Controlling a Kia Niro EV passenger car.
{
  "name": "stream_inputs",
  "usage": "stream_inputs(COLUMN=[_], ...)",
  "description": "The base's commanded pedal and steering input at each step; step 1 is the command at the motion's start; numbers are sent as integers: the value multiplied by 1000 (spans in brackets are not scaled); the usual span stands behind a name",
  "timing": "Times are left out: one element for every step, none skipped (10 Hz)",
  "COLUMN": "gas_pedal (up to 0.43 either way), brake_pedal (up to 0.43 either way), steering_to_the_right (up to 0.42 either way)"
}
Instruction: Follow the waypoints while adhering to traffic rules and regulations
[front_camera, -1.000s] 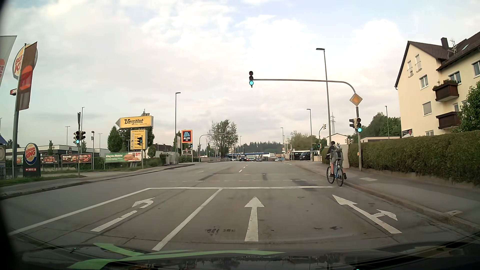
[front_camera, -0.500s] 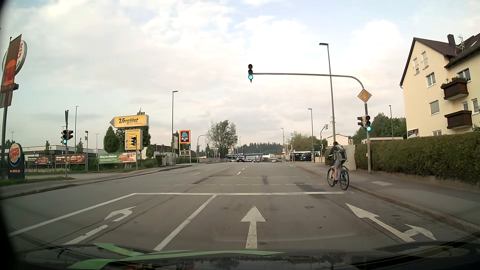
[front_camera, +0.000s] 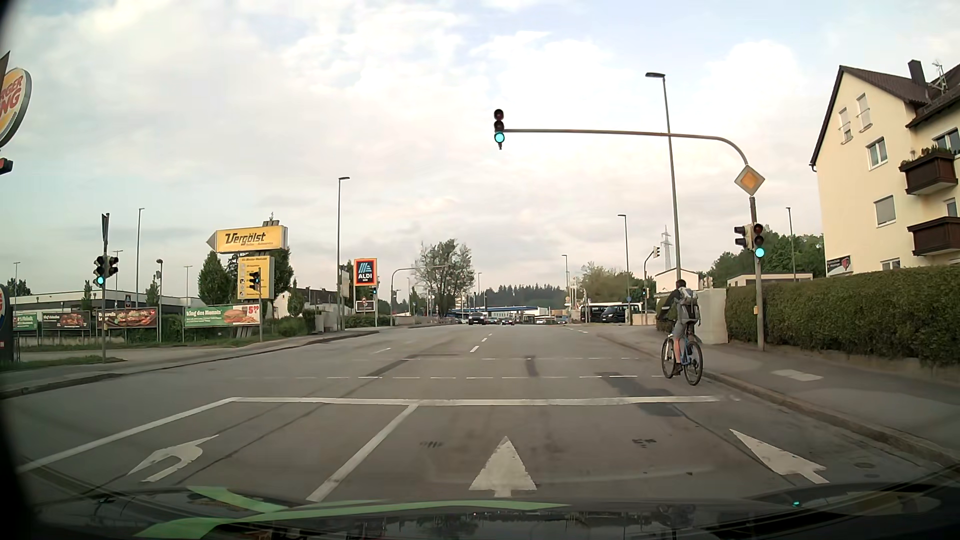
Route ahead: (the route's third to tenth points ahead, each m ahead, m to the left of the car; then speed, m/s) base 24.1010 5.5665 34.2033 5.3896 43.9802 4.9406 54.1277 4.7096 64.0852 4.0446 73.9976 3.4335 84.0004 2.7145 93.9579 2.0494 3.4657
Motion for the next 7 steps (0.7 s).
stream_inputs(gas_pedal=[287,331,350,370,390,421,421], brake_pedal=[0,0,0,0,0,0,0], steering_to_the_right=[0,0,0,0,0,0,0])
